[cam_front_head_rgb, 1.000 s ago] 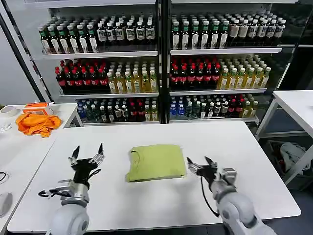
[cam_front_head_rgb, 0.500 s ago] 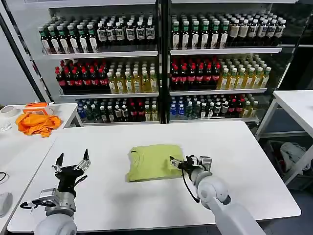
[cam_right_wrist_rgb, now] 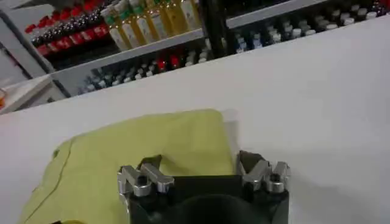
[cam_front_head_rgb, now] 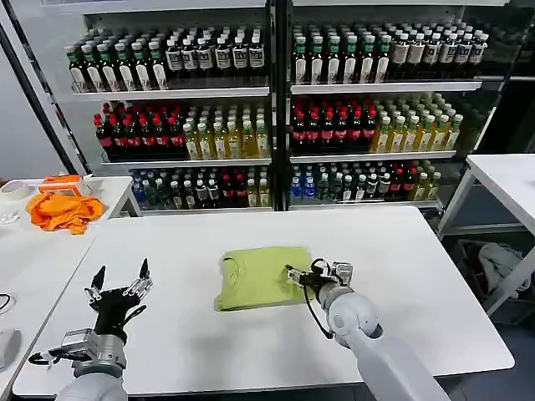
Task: Fold and organize the clothes.
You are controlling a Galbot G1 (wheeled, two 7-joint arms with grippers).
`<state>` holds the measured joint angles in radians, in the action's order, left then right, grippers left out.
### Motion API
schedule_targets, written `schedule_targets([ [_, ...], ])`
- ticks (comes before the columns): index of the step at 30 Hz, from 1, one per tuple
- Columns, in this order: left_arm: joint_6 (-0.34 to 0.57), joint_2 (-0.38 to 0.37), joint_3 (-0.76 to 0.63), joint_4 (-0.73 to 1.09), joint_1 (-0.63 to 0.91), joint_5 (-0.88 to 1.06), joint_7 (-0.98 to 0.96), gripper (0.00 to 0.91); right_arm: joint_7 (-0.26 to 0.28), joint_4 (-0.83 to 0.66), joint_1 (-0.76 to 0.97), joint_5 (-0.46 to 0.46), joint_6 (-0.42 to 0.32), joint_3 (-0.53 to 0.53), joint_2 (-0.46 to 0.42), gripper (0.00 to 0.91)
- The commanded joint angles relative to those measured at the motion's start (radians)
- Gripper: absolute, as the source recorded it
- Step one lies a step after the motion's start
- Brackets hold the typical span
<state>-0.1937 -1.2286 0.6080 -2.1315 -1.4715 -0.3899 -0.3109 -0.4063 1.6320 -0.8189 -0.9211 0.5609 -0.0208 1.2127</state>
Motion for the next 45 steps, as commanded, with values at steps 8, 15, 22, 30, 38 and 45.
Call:
schedule_targets([
  [8, -0.001, -0.007, 0.004, -0.015, -0.017, 0.000, -0.001, 0.907, -0.005, -0.003, -0.004, -0.040, -0.014, 0.007, -0.004, 0.000],
  [15, 0.001, -0.020, -0.006, -0.017, -0.020, 0.006, -0.001, 0.907, 0.004, 0.010, -0.018, -0.044, -0.024, -0.017, -0.032, 0.000],
  [22, 0.000, -0.032, -0.024, -0.014, -0.018, 0.020, 0.000, 0.907, 0.029, 0.019, -0.032, -0.042, -0.034, -0.065, -0.078, 0.000],
  [30, -0.002, -0.042, -0.040, -0.018, -0.014, 0.028, 0.000, 0.907, 0.073, 0.032, -0.043, -0.044, -0.044, -0.120, -0.189, 0.000],
  [38, -0.007, -0.049, -0.057, -0.026, -0.018, 0.040, 0.002, 0.907, 0.181, 0.017, -0.029, 0.084, -0.004, -0.148, -0.271, 0.786],
  [45, -0.007, -0.050, -0.077, -0.044, -0.033, 0.059, 0.015, 0.907, 0.215, 0.112, -0.178, 0.377, -0.242, -0.185, -0.281, 0.907],
])
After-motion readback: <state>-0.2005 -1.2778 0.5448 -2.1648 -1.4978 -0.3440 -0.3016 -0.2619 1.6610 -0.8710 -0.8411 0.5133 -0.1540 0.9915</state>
